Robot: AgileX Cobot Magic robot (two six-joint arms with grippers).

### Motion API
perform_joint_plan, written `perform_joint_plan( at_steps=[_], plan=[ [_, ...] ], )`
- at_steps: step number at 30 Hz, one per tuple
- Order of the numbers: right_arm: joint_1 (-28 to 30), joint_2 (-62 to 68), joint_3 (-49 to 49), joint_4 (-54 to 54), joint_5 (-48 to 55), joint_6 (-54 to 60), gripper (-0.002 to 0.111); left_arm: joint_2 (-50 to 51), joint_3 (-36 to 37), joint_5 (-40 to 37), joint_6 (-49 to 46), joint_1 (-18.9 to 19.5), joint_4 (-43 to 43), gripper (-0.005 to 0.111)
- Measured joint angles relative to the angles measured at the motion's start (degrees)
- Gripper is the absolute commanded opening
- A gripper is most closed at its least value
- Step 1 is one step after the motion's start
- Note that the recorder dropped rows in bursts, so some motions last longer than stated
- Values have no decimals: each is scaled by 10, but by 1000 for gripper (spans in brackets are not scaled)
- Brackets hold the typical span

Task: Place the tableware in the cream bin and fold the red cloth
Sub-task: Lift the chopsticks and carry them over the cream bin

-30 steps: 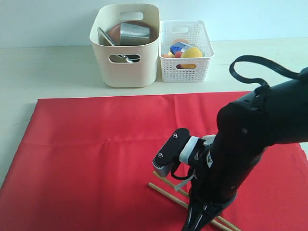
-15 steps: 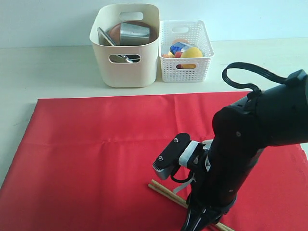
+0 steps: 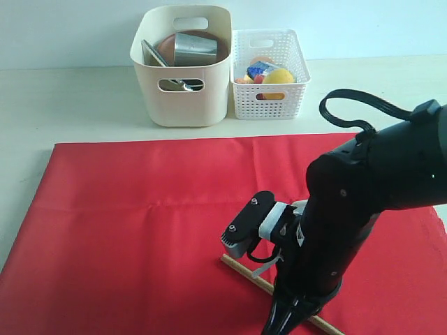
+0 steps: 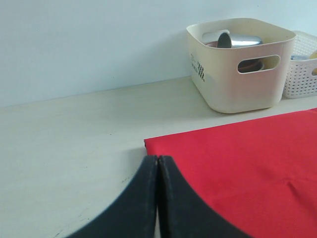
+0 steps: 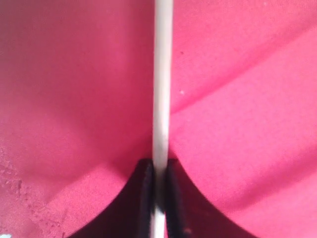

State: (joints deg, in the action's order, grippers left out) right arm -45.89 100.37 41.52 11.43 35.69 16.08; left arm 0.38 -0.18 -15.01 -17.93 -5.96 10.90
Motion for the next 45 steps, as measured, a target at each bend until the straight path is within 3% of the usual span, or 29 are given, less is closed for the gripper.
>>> perform_joint_plan(
  at_steps=[12, 18, 24, 33, 45],
  plan=[
    [0, -85, -5, 1, -32, 0, 0, 0, 0, 0, 0, 0, 0, 2],
    [0, -130, 48, -1, -72, 0, 0, 0, 0, 0, 0, 0, 0, 2],
    [0, -111, 157, -45, -201, 0, 0, 0, 0, 0, 0, 0, 0, 2],
    [33, 57, 398, -108, -323, 0, 0, 0, 0, 0, 0, 0, 0, 2],
    [99, 256, 682, -57, -365, -49, 0, 0, 0, 0, 0, 0, 0, 2]
  ],
)
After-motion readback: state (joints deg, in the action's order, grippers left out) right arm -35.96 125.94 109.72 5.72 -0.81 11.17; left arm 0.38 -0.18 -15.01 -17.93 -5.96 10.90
